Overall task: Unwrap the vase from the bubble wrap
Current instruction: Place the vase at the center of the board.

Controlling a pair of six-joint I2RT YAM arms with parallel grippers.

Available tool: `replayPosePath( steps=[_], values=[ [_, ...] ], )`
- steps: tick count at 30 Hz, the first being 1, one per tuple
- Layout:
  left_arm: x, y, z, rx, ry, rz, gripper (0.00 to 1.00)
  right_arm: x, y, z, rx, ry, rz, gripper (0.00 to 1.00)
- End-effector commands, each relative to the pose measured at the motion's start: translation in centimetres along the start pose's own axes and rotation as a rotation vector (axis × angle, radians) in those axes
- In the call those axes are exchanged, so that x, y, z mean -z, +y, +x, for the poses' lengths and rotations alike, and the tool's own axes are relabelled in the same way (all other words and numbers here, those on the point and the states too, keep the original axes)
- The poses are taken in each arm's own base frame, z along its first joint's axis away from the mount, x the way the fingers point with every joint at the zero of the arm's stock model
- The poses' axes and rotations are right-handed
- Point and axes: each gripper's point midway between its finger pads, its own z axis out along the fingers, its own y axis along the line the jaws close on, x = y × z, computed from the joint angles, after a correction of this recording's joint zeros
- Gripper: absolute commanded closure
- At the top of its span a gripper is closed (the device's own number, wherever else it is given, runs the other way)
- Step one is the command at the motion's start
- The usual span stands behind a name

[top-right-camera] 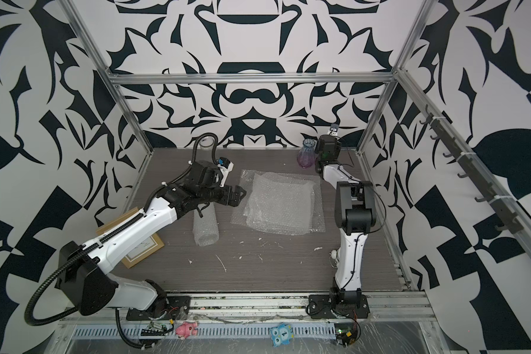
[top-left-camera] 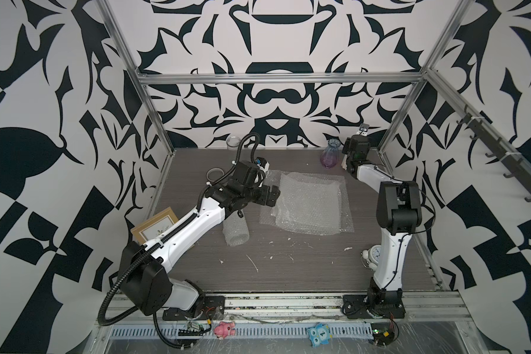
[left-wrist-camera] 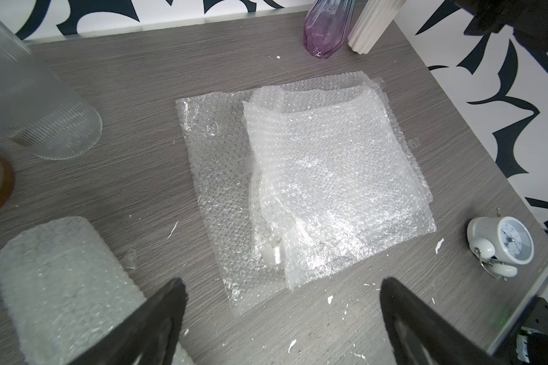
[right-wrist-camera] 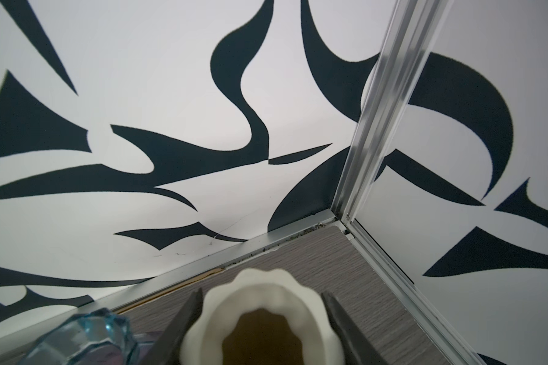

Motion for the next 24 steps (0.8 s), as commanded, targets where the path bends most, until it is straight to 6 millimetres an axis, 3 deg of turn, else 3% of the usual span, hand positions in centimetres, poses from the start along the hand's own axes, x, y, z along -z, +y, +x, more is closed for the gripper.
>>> replayPosePath(
  steps=[1, 15, 24],
  values=[
    [-0.4, 0.0, 0.0, 0.012, 0.004, 0.008, 0.01, 1.2, -0.2, -8.0, -0.053, -0.184, -0.013, 0.79],
    [0.1, 0.2, -0.4, 0.003, -0.014, -0.006, 0.01, 0.8, -0.2, -5.3, -0.035, -0.136, -0.028, 0.74],
    [0.4, 0.3, -0.5, 0.000, -0.022, -0.009, 0.01, 1.3, -0.4, -4.7, -0.047, -0.130, -0.031, 0.67]
  ],
)
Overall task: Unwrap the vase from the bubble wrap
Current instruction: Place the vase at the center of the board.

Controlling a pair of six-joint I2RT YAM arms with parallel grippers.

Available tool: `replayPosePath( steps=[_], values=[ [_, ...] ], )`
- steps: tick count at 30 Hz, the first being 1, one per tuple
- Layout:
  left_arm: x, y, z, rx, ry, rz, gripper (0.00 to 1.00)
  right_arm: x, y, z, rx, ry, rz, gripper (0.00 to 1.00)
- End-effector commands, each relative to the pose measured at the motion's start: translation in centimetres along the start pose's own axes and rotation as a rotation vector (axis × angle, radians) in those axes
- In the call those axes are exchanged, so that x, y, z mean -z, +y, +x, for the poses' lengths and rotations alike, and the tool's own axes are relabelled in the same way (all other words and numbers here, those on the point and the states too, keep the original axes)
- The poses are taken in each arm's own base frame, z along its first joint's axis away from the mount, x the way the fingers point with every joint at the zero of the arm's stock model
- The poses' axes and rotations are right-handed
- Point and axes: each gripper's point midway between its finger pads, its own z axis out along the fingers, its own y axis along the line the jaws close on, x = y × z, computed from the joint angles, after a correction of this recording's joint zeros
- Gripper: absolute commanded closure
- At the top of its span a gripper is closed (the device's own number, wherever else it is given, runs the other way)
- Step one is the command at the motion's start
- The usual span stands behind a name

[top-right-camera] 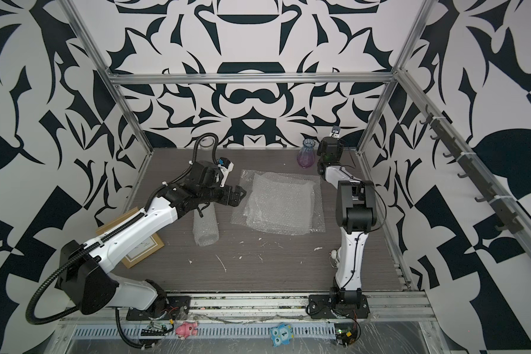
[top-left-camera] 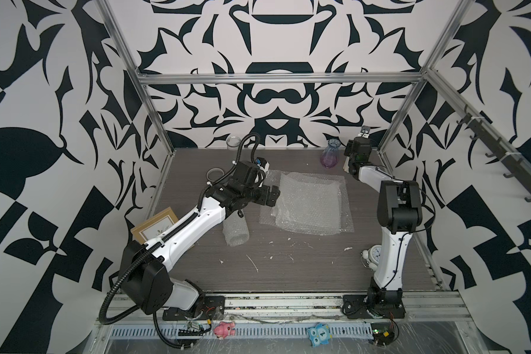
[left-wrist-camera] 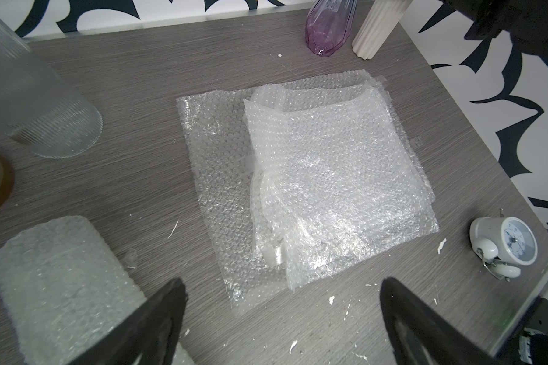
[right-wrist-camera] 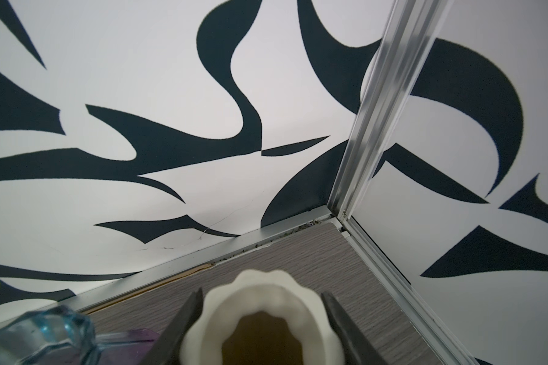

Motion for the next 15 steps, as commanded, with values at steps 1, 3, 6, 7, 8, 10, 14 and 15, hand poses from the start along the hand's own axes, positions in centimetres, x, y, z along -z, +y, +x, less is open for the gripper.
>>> replayPosePath(
  steps=[1, 3, 6, 7, 8, 10, 14, 15],
  values=[
    [0.5, 0.1, -0.6, -0.001, -0.027, -0.004, 0.01, 1.9, 0.0, -5.6, -0.061, -0.135, -0.016, 0.66],
    [0.6, 0.1, -0.6, -0.002, -0.029, -0.004, 0.01, 2.0, -0.1, -5.5, -0.062, -0.134, -0.016, 0.62],
    [0.7, 0.1, -0.7, -0.005, -0.032, -0.006, 0.01, 2.2, -0.1, -5.7, -0.062, -0.137, -0.017, 0.57],
    [0.7, 0.2, -0.7, -0.004, -0.032, -0.008, 0.01, 2.3, -0.1, -5.9, -0.062, -0.139, -0.016, 0.55],
    [0.7, 0.1, -0.7, -0.006, -0.032, -0.008, 0.01, 2.3, -0.2, -6.1, -0.065, -0.143, -0.017, 0.53],
    [0.7, 0.1, -0.7, -0.006, -0.032, -0.006, 0.01, 2.5, -0.2, -6.3, -0.067, -0.148, -0.014, 0.51],
    [0.6, 0.2, -0.7, -0.005, -0.031, -0.008, 0.01, 2.8, -0.2, -6.9, -0.074, -0.159, -0.021, 0.44],
    [0.6, 0.1, -0.7, -0.007, -0.031, -0.008, 0.01, 2.9, -0.2, -7.0, -0.076, -0.161, -0.023, 0.43]
  ],
)
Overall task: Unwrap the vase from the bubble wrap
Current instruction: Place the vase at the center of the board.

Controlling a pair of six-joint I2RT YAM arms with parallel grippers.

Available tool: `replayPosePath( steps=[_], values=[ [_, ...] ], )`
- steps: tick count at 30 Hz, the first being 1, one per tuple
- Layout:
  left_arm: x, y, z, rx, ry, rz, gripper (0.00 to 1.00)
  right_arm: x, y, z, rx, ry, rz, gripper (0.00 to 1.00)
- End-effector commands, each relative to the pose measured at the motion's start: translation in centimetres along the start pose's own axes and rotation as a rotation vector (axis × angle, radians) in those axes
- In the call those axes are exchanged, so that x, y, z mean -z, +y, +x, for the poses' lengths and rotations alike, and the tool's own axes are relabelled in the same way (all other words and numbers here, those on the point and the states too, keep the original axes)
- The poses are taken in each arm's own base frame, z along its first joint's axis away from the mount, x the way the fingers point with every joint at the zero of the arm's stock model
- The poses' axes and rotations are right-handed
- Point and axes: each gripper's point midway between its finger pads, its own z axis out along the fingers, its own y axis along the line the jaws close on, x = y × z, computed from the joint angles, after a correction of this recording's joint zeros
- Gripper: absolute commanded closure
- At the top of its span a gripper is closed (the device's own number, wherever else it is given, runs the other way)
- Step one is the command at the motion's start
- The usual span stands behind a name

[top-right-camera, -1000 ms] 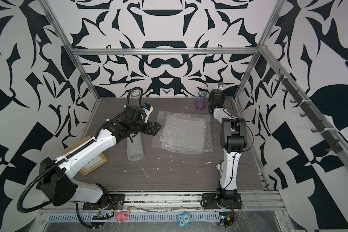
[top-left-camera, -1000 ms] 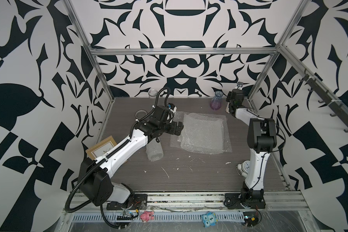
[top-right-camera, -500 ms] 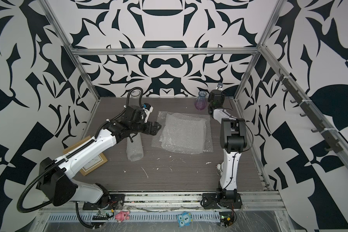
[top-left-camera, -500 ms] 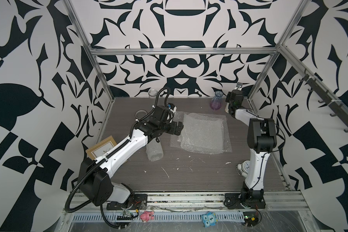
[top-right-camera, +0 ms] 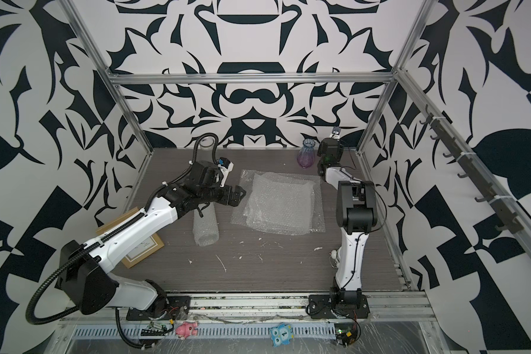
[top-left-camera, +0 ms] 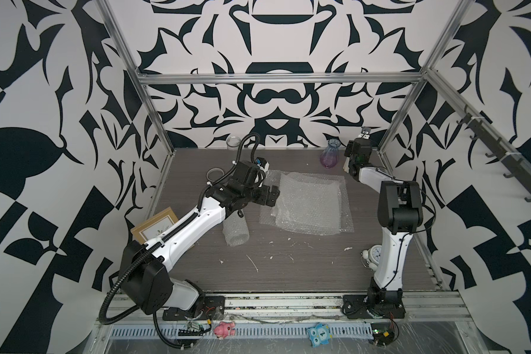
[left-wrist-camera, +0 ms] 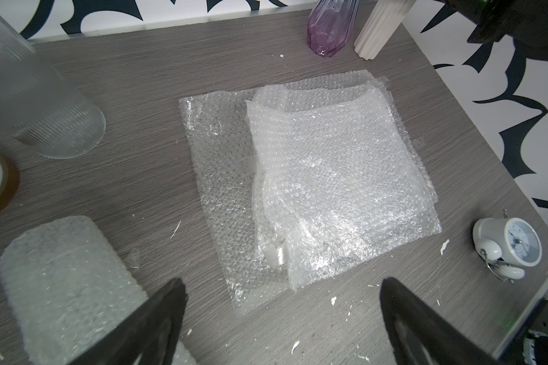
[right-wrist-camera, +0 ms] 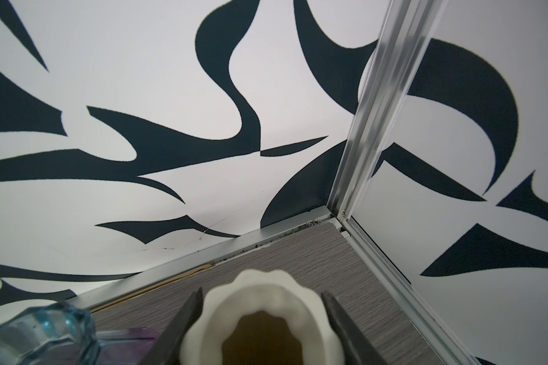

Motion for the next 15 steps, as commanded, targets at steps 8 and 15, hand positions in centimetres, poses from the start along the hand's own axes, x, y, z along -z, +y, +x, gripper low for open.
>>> replayPosePath(
  steps=[8, 15],
  values=[
    [0.4, 0.1, -0.5, -0.009, -0.022, -0.003, 0.01, 3.1, 0.0, -8.4, -0.076, -0.166, -0.030, 0.25],
    [0.4, 0.2, -0.5, -0.008, -0.020, -0.003, 0.01, 4.2, 0.0, -10.3, -0.088, -0.183, -0.042, 0.19]
  ],
)
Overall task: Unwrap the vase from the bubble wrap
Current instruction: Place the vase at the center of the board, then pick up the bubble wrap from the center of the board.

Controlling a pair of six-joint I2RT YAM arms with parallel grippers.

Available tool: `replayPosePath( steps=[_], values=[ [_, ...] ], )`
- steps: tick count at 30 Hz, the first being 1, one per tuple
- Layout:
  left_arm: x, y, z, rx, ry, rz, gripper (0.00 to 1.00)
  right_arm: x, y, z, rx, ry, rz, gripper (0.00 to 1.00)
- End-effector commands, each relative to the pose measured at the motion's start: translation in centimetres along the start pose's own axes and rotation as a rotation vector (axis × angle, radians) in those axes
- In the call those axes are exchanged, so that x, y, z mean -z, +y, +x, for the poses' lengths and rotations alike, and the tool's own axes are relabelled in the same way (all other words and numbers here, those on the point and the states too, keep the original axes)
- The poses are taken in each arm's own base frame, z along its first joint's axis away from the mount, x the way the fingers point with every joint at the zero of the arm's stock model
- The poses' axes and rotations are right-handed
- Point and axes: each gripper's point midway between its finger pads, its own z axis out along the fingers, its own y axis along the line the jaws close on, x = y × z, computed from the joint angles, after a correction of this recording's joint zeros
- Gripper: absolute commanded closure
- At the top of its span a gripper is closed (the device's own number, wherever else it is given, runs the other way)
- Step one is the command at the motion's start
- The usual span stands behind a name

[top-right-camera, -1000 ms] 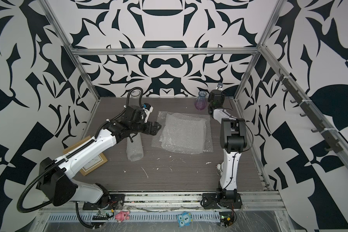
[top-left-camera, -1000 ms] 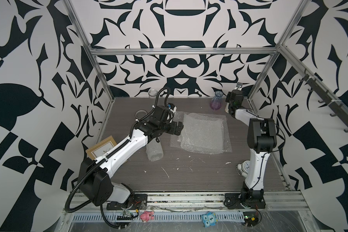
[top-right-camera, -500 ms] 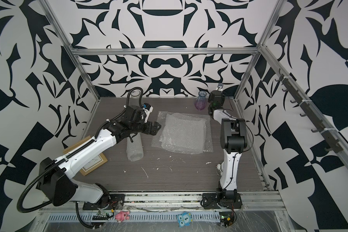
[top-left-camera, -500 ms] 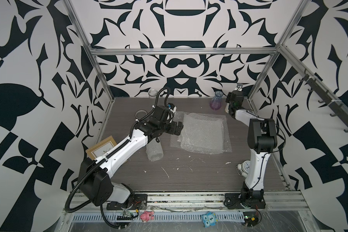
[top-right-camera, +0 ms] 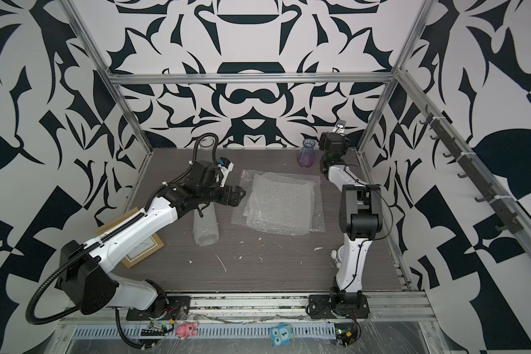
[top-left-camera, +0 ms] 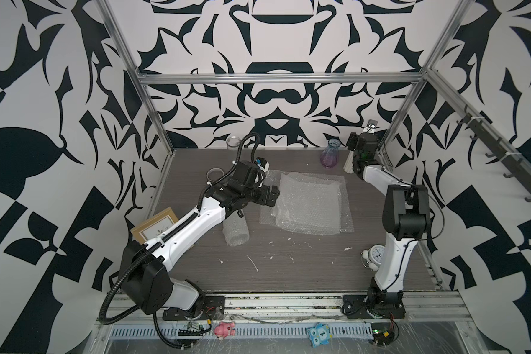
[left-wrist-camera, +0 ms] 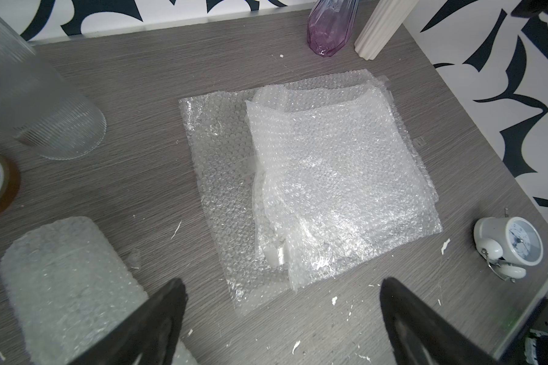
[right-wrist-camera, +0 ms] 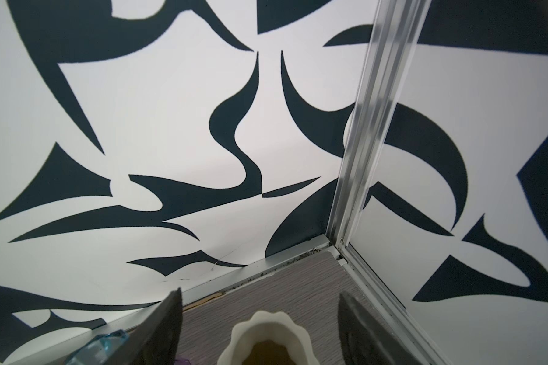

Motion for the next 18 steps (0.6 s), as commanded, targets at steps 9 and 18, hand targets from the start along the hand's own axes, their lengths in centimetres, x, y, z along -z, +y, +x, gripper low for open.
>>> replayPosePath(
  steps=[9, 18],
  values=[
    [0.5, 0.3, -0.5, -0.005, -0.022, -0.012, 0.01, 5.2, 1.8, -9.3, -0.114, -0.128, -0.068, 0.12],
    [0.8, 0.8, -0.8, -0.001, -0.036, -0.041, 0.01, 14.7, 10.2, -9.3, -0.141, -0.126, -0.214, 0.12]
  ],
)
